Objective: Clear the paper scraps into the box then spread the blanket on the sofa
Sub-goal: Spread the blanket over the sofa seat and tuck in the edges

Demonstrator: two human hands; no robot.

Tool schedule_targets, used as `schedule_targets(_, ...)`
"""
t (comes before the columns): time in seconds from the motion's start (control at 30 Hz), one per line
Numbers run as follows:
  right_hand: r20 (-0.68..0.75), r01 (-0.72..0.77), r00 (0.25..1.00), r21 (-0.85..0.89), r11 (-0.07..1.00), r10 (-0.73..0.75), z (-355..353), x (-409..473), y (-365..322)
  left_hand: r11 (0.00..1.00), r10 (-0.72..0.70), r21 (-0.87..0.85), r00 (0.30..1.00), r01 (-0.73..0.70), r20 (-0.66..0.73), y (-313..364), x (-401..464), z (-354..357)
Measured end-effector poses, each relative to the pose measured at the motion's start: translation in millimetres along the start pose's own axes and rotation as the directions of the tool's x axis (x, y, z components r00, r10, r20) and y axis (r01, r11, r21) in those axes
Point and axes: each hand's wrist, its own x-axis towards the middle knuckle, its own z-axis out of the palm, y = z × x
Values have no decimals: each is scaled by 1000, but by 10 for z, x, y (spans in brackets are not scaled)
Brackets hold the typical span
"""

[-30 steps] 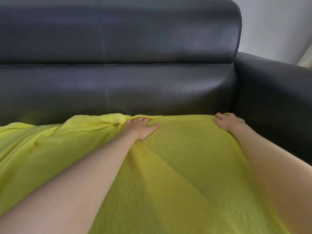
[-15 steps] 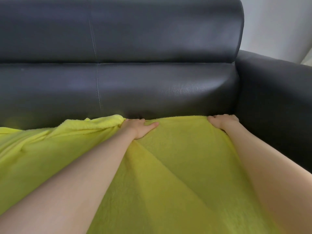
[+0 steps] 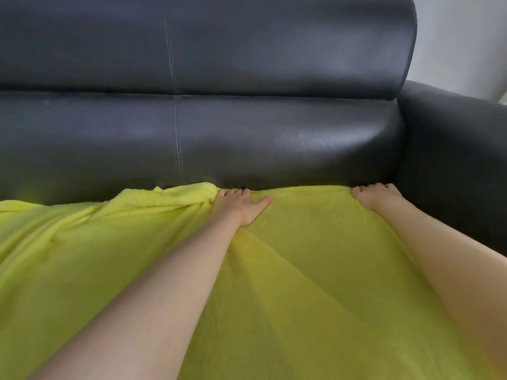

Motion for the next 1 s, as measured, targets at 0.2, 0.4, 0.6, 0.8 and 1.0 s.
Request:
schedule_targets(0.2,-158,-114,985,-289,951,70,-176,-230,-270,1000,8,-24,1000,-8,-27,11,-10,11)
schedule_targets(0.4,-358,-124,929,-61,990,95,-255,-700,-266,1000,12,-22,999,-13,-50,1,26,64)
schedule_targets(0.6,-126,-166,967,353,921,222,-59,-1395,-34,999,18,-36,990,-23,-137,18,-40,34)
schedule_targets(0.8,-93,-120,976,520,846,196,217,-1609,438,964,168,-116,884,-241,-437,12,-359,-138)
schedule_targets(1.0,90,-138,990,494,859,107,124,-1539,601,940,196,-218,939,-262,-281,249,-859,-204)
